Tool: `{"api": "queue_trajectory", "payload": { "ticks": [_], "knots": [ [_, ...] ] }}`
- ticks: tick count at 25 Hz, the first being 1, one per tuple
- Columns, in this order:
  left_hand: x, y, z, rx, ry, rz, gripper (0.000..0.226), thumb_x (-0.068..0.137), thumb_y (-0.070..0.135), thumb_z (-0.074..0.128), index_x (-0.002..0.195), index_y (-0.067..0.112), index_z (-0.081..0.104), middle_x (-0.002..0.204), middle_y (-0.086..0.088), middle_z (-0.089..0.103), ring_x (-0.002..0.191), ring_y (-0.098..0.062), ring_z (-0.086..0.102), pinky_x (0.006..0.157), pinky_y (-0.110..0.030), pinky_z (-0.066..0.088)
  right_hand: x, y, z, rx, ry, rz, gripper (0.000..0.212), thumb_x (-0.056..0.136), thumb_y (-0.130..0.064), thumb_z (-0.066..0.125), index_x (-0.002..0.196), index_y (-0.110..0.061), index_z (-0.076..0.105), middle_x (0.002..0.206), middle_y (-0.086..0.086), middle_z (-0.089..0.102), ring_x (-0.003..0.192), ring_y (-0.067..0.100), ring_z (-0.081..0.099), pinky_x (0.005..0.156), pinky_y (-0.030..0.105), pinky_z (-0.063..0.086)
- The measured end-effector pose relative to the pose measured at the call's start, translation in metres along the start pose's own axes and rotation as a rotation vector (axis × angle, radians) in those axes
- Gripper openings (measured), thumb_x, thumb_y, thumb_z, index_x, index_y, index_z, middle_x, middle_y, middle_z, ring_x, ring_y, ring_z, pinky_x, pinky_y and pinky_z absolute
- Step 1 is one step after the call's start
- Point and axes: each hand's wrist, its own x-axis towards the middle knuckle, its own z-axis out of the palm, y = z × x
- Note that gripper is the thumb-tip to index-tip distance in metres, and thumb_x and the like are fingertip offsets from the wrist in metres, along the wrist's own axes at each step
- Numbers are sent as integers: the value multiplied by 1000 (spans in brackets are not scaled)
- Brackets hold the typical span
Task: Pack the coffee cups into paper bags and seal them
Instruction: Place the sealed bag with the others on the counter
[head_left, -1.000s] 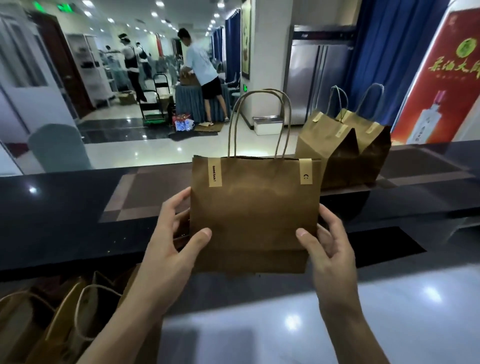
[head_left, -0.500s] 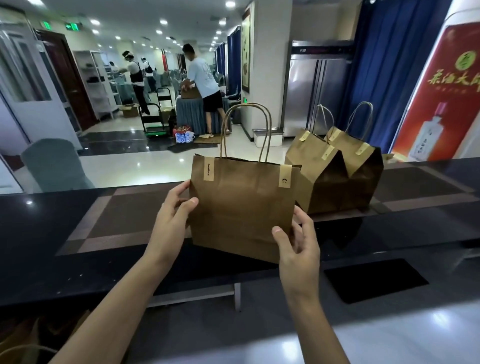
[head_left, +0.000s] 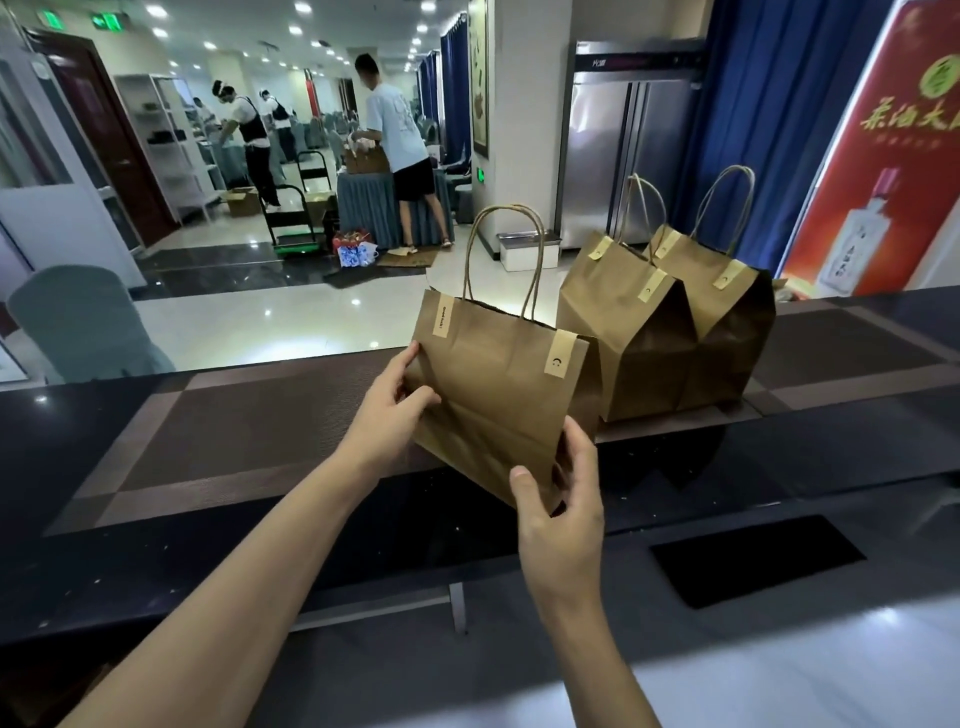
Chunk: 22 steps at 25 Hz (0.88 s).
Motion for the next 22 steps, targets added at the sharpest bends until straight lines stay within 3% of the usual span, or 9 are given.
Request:
{"api": "queue_trajectory", "payload": {
  "ticks": [2,3,5,7,10,13,19,22],
  "knots": [
    [-3,-1,12,123,-51,24,71,95,27,64,155,39,29,165,-4,20,153,-18,17,123,-45,23,-4,-1,13,-58,-86,31,62,95,-26,68,148,-43,41,148,-21,45,138,0,42,112,29,43],
    [-10,-3,19,131,-88,33,74,92,38,66,155,40,26,165,0,16,153,-17,16,123,-46,24,-7,-3,19,-73,-143,35,60,95,-35,66,148,-45,39,149,-23,42,139,-4,39,114,26,40],
    [-32,-8,29,96,-149,43,86,83,64,65,155,47,21,162,11,19,147,-14,29,118,-44,33,-13,-3,25,-69,-158,1,52,96,-46,58,147,-44,44,145,-25,48,137,-4,43,111,24,43],
    [-51,-13,32,125,-134,84,92,75,74,68,151,55,19,158,19,23,141,-9,35,113,-37,38,-11,-1,19,-70,3,-48,42,98,-43,56,140,-40,53,134,-21,56,128,2,53,102,28,51],
    [-54,-17,34,209,-73,122,97,77,56,80,151,56,17,158,19,25,140,-11,37,111,-43,44,2,7,5,-123,186,-42,45,98,-28,60,141,-34,50,133,-13,53,127,9,52,101,36,52],
    [-45,-19,37,189,-78,129,92,85,39,78,152,55,17,160,16,28,142,-16,39,113,-49,42,11,12,5,-166,92,-1,55,99,-31,61,149,-39,40,141,-17,46,134,3,45,108,33,47],
    [-4,-18,40,161,-123,106,87,90,25,74,155,49,21,160,12,31,143,-17,39,115,-50,39,33,24,13,-229,8,21,64,99,-39,60,153,-48,26,147,-28,35,137,-4,37,103,15,36],
    [19,-17,42,161,-128,97,85,90,20,71,154,50,22,160,9,33,140,-21,43,113,-46,42,52,27,19,-252,-7,41,70,98,-41,60,156,-47,21,143,-31,29,138,-2,34,106,20,35]
  ]
}}
